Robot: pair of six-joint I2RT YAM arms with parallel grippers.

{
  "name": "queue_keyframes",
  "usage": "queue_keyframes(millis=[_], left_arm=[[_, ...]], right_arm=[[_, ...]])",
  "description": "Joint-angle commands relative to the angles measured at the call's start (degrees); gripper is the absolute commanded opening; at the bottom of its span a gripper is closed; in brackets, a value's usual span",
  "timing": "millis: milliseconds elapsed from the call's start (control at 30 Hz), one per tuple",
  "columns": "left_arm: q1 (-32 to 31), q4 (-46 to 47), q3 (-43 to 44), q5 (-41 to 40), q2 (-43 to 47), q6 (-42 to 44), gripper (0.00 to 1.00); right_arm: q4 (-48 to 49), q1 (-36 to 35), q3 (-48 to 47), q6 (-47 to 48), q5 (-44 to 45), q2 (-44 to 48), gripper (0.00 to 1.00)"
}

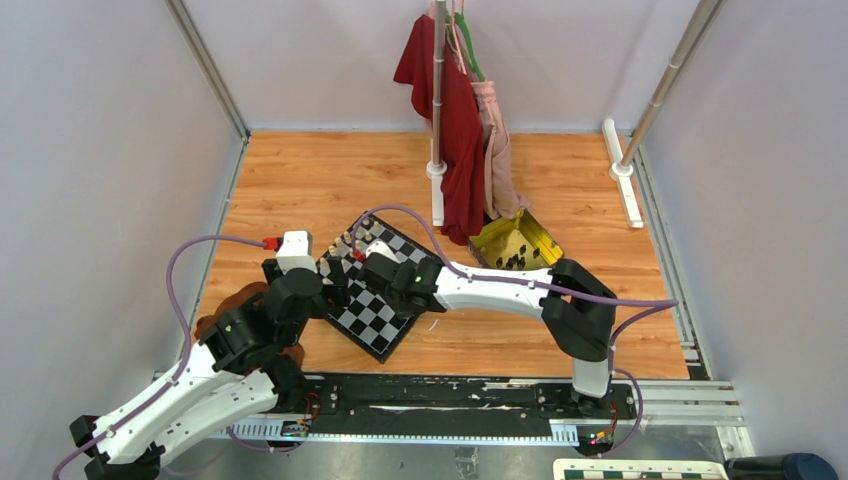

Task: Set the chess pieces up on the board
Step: Place the chess piece on the chessboard.

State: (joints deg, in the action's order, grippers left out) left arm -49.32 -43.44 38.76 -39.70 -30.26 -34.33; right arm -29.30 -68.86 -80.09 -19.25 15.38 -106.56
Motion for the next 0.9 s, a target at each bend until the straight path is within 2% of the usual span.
queue_keyframes(millis=[0,867], left_arm=[[-0.6,-0.1,-0.6,-1.4,0.1,-0.7,1.0],[-0.9,-0.2,-0.5,-0.8,-1.0,-0.7,1.0]], right_arm=[[0.4,-0.7,-1.0,0.9,-0.4,-1.1,0.0],[2.0,1.0,3.3,-0.4,-1.6,-1.2,0.02]])
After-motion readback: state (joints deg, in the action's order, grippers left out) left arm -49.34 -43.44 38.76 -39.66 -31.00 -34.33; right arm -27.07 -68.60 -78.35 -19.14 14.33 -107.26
